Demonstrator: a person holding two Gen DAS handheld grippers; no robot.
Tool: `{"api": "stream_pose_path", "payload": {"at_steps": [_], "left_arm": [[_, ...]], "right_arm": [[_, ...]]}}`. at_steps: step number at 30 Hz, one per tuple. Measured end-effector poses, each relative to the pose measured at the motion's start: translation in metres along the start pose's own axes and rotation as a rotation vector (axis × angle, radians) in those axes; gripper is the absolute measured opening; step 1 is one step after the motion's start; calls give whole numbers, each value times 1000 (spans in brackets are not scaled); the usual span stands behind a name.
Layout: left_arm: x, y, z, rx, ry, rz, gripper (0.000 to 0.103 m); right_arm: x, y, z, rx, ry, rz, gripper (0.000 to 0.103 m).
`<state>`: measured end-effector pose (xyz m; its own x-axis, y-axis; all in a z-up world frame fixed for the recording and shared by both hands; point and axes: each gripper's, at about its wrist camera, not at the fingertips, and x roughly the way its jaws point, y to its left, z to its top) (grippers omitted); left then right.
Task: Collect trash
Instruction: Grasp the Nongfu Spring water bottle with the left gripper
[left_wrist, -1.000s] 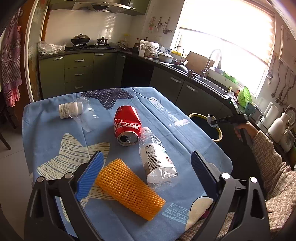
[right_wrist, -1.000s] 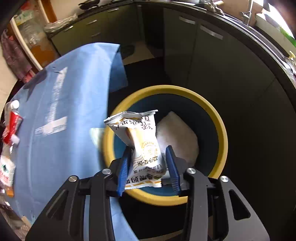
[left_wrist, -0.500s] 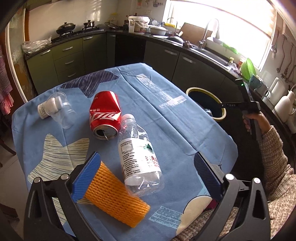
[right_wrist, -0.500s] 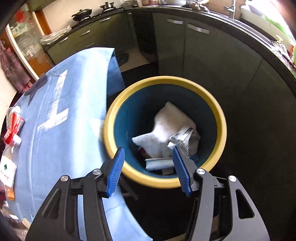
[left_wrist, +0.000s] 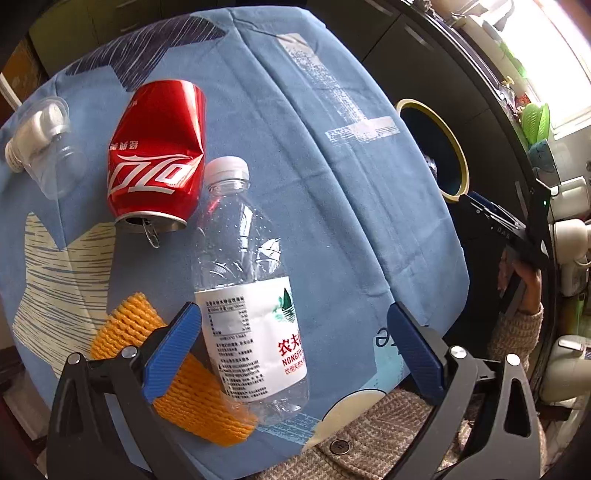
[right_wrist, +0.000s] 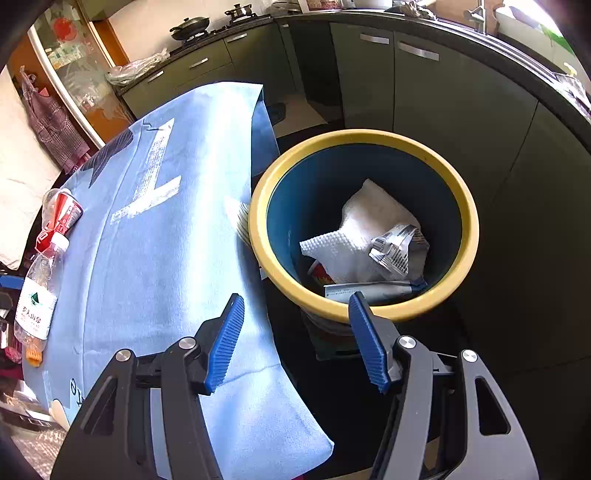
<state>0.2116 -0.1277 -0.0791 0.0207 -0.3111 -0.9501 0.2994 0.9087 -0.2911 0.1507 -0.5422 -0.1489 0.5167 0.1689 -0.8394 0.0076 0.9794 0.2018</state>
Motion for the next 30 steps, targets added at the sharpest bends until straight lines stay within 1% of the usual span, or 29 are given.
{"api": "stream_pose_path", "payload": {"at_steps": [2, 8, 10, 12, 13, 19, 24, 29, 30], "left_arm": [[5, 4, 5, -21, 27, 2, 96], [19, 5, 11, -36, 108, 55, 95], [22, 5, 13, -40, 132, 75, 92], [24, 6, 15, -44, 152, 84, 85], [24, 6, 16, -44, 161, 91, 84], [32, 8, 17, -47, 224, 124, 82], [39, 7, 16, -22, 265, 146, 68], [39, 11, 22, -27, 267, 150, 68], [39, 12, 23, -26, 266, 149, 66]], "right_arm": [[2, -1, -3, 1, 6, 4, 59], [7, -6, -6, 9, 23, 3, 59], [10, -6, -6, 10, 27, 7, 59], [12, -4, -7, 6, 33, 12, 59], [14, -3, -7, 3, 37, 15, 59], [22, 2, -9, -9, 57, 21, 59], [22, 3, -8, -11, 57, 21, 59], [22, 5, -9, -16, 62, 24, 59], [22, 6, -9, -17, 64, 24, 59]]}}
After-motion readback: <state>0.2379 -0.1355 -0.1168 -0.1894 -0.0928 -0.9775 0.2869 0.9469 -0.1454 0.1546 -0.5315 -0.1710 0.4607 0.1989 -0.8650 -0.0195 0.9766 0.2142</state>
